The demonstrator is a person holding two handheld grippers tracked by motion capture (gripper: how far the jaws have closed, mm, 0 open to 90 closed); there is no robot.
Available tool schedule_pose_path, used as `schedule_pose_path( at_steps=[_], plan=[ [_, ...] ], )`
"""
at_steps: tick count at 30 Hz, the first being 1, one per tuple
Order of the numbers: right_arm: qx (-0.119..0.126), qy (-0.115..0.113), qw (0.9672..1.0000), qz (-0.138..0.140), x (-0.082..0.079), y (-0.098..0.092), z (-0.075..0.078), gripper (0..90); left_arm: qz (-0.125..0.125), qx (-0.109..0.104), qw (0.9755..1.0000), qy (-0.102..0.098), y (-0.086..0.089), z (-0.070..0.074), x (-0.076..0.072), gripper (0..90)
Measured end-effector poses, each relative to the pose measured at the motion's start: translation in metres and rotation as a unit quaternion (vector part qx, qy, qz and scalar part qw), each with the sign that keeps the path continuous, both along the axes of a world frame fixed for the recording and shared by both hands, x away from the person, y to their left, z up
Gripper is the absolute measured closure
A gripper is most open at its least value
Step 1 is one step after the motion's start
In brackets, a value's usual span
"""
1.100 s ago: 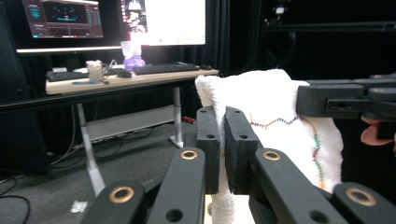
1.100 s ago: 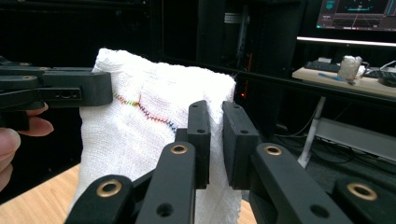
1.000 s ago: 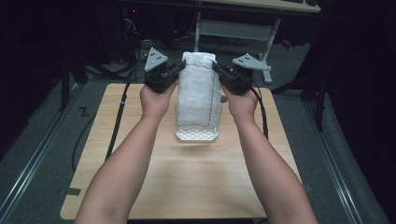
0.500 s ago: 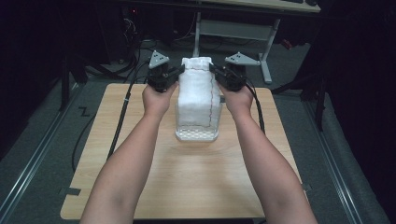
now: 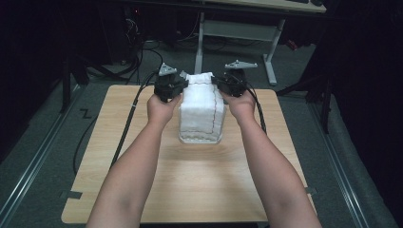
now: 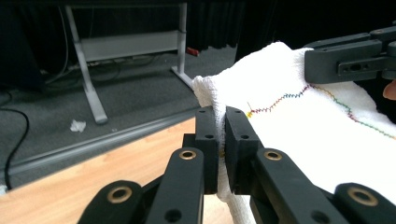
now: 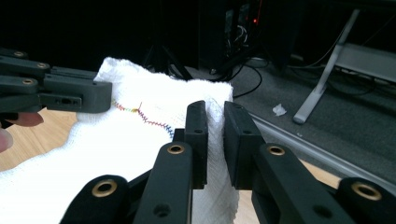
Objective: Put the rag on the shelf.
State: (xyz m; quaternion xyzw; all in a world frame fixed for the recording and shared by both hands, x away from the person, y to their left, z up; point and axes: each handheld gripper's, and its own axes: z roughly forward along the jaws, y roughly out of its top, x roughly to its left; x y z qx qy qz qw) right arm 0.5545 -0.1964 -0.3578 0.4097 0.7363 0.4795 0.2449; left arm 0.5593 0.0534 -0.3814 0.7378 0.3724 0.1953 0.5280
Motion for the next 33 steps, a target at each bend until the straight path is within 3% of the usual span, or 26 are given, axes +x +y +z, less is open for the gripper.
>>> schedule_pose_path(
  at_steps=[3,6,9,23,28,30,33],
  plan=[
    [0.004,0.014,0.9999,0.002,0.002,-0.001,-0.003,76.8,0.003,-0.002,1.0,0.004,0.003,-0.003,-0.002,81.8],
    [0.013,0.025,0.9996,0.008,0.004,-0.001,-0.006,67.3,0.008,-0.021,0.9997,0.008,0.009,-0.004,-0.004,70.6],
    [0.013,0.024,0.9996,0.009,0.004,-0.001,-0.006,67.1,0.01,-0.026,0.9996,0.009,0.011,-0.003,-0.005,64.9],
    [0.003,-0.004,1.0,-0.008,-0.009,-0.007,-0.001,63.7,0.016,-0.025,0.9995,0.004,0.014,0.001,-0.014,64.5],
    [-0.006,-0.008,0.9999,-0.006,-0.02,-0.01,-0.003,62.6,0.016,-0.034,0.9993,0.007,0.021,0.002,-0.02,64.4],
    [-0.001,-0.007,1.0,-0.004,-0.025,-0.012,-0.003,61.9,0.016,-0.043,0.9989,0.004,0.023,0.002,-0.026,64.2],
    [0.005,-0.013,0.9999,-0.008,-0.033,-0.017,-0.002,61.2,0.018,-0.04,0.999,0.0,0.026,0.004,-0.035,64.2]
  ],
)
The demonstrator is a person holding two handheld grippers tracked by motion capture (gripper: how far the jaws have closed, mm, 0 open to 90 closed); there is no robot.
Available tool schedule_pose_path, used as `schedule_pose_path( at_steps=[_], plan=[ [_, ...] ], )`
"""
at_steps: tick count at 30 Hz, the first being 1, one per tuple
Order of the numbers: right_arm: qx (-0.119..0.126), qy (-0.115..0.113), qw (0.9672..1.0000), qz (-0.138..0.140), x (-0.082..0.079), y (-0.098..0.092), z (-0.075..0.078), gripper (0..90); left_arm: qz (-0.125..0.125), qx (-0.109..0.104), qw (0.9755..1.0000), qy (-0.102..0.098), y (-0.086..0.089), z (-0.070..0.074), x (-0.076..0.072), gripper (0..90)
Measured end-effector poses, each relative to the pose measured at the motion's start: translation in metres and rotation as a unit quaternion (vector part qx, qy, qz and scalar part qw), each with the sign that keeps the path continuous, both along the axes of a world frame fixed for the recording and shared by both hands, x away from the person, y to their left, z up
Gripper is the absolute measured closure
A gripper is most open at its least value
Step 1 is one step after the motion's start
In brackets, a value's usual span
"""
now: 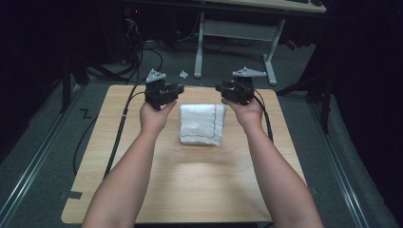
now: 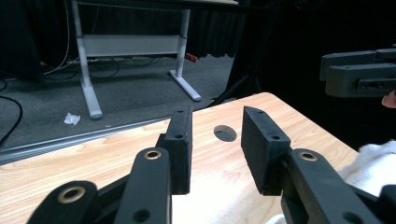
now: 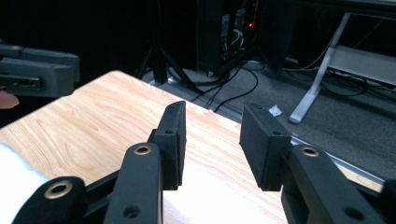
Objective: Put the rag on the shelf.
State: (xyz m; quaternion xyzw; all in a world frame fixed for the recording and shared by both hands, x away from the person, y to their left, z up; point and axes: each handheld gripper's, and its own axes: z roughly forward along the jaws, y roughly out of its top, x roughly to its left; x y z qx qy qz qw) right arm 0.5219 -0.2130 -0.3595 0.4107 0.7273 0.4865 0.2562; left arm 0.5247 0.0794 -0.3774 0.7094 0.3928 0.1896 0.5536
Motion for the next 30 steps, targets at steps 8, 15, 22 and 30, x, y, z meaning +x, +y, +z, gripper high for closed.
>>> schedule_pose_path(
  at_steps=[8,15,22,30],
  plan=[
    [0.004,-0.021,0.9997,-0.013,-0.028,-0.017,0.003,60.2,0.002,0.015,0.9998,-0.014,0.017,0.007,-0.023,63.9],
    [-0.012,-0.039,0.9991,-0.016,-0.059,-0.023,0.001,57.9,0.0,0.022,0.9995,-0.024,0.033,0.003,-0.053,63.0],
    [-0.04,-0.045,0.9981,-0.012,-0.087,-0.025,-0.013,55.9,0.001,0.019,0.9996,-0.022,0.053,-0.009,-0.089,61.2],
    [-0.051,-0.023,0.9984,-0.009,-0.127,-0.031,-0.049,51.8,-0.028,0.033,0.9989,0.021,0.069,-0.061,-0.139,57.9]
  ],
)
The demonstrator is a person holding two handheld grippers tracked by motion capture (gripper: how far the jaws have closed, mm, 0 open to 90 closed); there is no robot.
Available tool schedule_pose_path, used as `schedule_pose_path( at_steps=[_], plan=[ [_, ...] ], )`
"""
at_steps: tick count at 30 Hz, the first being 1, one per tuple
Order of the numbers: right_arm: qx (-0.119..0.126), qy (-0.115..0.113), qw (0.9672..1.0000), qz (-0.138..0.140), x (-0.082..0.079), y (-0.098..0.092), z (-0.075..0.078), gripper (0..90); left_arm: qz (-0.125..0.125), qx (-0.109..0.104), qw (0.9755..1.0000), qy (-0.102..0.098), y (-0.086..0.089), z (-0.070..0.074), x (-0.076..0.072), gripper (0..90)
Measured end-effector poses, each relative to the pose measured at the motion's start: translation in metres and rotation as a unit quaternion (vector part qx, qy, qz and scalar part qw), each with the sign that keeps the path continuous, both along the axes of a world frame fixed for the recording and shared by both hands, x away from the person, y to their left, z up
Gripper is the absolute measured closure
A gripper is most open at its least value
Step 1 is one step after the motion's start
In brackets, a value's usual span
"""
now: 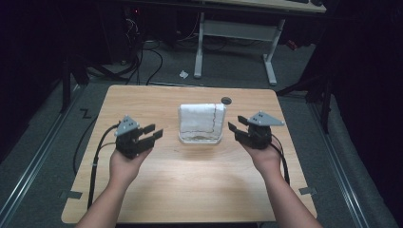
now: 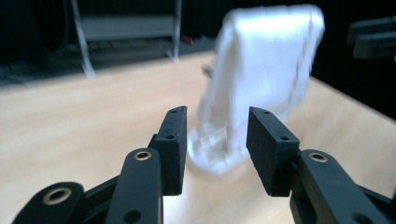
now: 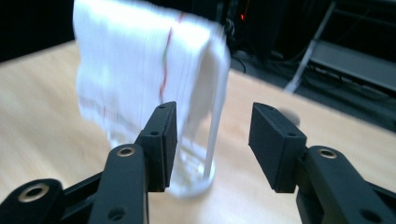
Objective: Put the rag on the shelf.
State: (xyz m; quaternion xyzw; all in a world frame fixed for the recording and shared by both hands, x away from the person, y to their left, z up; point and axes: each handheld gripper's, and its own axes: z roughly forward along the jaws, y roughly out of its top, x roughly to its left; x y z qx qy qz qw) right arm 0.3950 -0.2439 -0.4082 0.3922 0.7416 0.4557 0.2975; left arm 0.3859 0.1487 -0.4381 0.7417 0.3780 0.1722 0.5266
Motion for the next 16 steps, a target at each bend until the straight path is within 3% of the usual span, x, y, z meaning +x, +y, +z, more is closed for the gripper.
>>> schedule_pose_path(
  at_steps=[6,7,8,10,11,12,13,16],
  plan=[
    [-0.013,0.043,0.999,0.001,-0.043,-0.004,-0.053,49.8,-0.018,0.047,0.9976,0.048,0.003,-0.056,-0.042,55.5],
    [-0.013,0.043,0.999,0.001,-0.043,-0.004,-0.053,49.8,-0.018,0.047,0.9976,0.048,0.003,-0.056,-0.042,54.9],
    [-0.014,0.059,0.9981,-0.001,-0.055,-0.005,-0.073,49.6,-0.019,0.072,0.9959,0.052,0.004,-0.07,-0.055,54.0],
    [-0.018,0.066,0.9977,-0.007,-0.067,-0.006,-0.092,49.7,-0.014,0.085,0.9951,0.049,0.008,-0.082,-0.066,53.2],
    [-0.024,0.064,0.9976,-0.01,-0.072,-0.007,-0.099,50.7,-0.011,0.091,0.994,0.06,0.01,-0.086,-0.069,54.1],
    [-0.032,0.07,0.997,-0.01,-0.075,-0.008,-0.107,51.4,-0.014,0.085,0.9934,0.076,0.01,-0.087,-0.069,54.2],
    [-0.034,0.085,0.9958,-0.004,-0.075,-0.009,-0.11,49.6,-0.02,0.074,0.9939,0.08,0.011,-0.086,-0.068,52.6],
    [-0.025,0.081,0.9964,-0.007,-0.072,-0.012,-0.107,48.0,-0.017,0.068,0.9946,0.077,0.012,-0.085,-0.066,52.1]
  ],
)
